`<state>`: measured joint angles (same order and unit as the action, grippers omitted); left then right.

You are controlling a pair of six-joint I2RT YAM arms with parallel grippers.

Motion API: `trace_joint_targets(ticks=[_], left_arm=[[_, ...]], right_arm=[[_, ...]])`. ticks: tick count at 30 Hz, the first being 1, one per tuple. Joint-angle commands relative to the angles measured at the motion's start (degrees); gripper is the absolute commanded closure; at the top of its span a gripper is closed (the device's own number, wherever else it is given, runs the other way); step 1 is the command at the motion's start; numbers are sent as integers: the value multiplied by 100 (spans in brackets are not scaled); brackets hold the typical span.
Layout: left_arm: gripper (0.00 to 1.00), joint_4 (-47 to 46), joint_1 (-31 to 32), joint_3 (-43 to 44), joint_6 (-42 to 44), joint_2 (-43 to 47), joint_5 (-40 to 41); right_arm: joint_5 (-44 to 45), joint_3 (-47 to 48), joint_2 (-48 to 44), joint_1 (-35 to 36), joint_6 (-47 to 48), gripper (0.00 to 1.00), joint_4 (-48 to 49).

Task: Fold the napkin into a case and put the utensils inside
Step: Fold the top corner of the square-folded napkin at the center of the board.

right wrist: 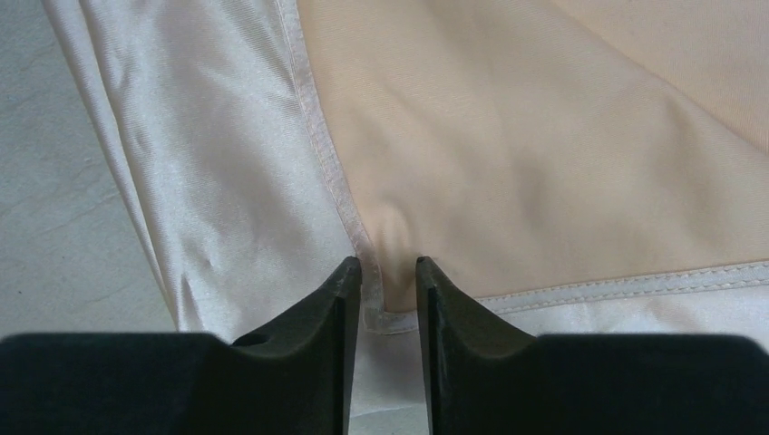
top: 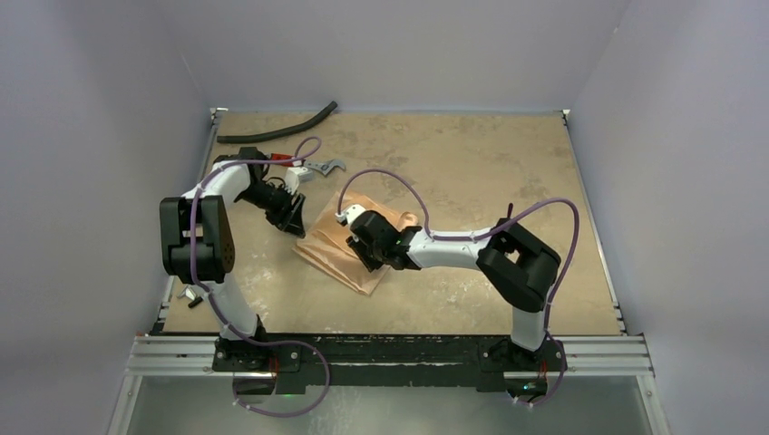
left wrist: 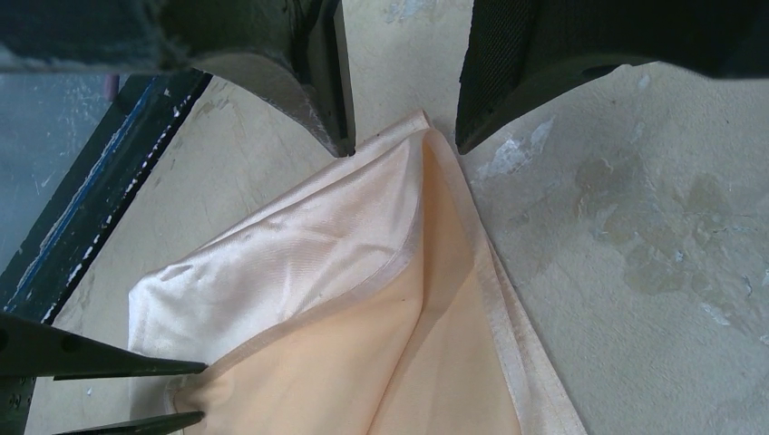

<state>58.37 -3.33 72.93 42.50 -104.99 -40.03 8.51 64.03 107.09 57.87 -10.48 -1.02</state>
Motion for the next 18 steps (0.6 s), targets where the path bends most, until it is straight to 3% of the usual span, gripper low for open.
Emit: trace_joint_targets(ticks=[1, 8, 18], left_arm=[[56, 42, -39, 161, 33, 8, -53], [57, 67, -44, 97, 113, 14, -10], [57, 70, -45, -12, 204, 143, 46]], right_arm=[[131, 67, -116, 45, -123, 73, -71], [189, 83, -361, 49, -171, 100, -92], [80, 224, -504, 216, -184, 100, -459]])
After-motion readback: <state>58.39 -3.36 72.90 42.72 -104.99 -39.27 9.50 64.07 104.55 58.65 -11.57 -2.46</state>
